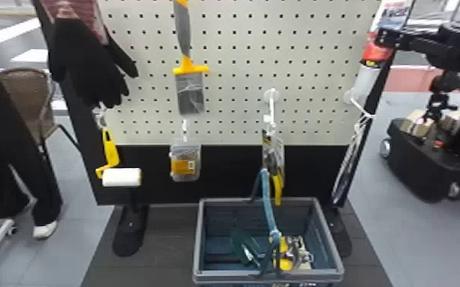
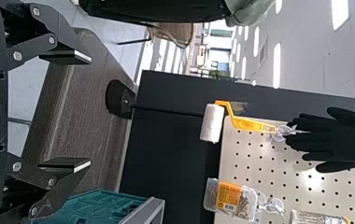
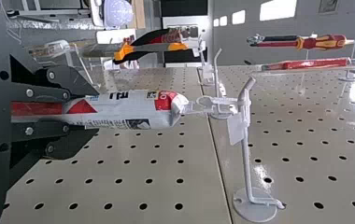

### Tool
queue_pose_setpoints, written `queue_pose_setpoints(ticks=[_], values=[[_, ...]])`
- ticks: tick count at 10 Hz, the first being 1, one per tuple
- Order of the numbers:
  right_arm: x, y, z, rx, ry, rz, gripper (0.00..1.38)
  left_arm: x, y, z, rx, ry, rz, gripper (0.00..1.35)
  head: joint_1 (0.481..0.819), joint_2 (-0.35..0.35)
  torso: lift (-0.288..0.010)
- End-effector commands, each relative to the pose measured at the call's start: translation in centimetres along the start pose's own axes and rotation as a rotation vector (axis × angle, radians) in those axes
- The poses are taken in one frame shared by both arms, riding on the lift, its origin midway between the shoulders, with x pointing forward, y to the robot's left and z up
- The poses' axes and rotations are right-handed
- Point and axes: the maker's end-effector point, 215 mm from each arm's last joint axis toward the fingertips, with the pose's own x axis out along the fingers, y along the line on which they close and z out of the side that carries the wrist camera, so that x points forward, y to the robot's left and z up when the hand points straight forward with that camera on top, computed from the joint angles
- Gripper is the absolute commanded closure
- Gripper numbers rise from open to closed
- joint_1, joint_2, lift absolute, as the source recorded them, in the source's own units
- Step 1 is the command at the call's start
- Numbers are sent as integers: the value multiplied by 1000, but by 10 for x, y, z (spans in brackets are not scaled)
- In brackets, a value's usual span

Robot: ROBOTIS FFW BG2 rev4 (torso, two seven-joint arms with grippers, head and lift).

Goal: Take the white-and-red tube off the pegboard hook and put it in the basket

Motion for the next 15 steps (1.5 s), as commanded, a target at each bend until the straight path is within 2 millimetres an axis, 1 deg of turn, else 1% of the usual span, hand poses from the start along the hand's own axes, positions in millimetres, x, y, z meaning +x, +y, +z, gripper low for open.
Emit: queue_pose_setpoints(ticks=[1,4,6,7,9,12,14,15], values=[[2,3,0,-1,-5,8,1141,0,-1,0,-3,1,1,489,549,0,-100],[2,5,3,-8,-8,9,1141,-2,1,-1,-8,4,7,489,549,0,-100],[2,7,1,-6,-9,10,1141,-3,3,-1,-8,5,9,489,549,0,-100],[3,12,1,-18,-8,18,1139,-3,3,-1,-9,5,11,489,549,0,-100],[2,27,17,-77,-18,19,1138,-4,3,-2,-11,9,12,489,549,0,-100],[0,33,35,-127,-25,8,1138,-5,4,-4,-13,16,13,489,549,0,-100],[1,37,43,-147,-29,12,1138,-5,3,-4,-13,17,9,489,549,0,-100],[4,43,44,-151,-37,20,1138,-5,2,-4,-15,15,9,489,549,0,-100]])
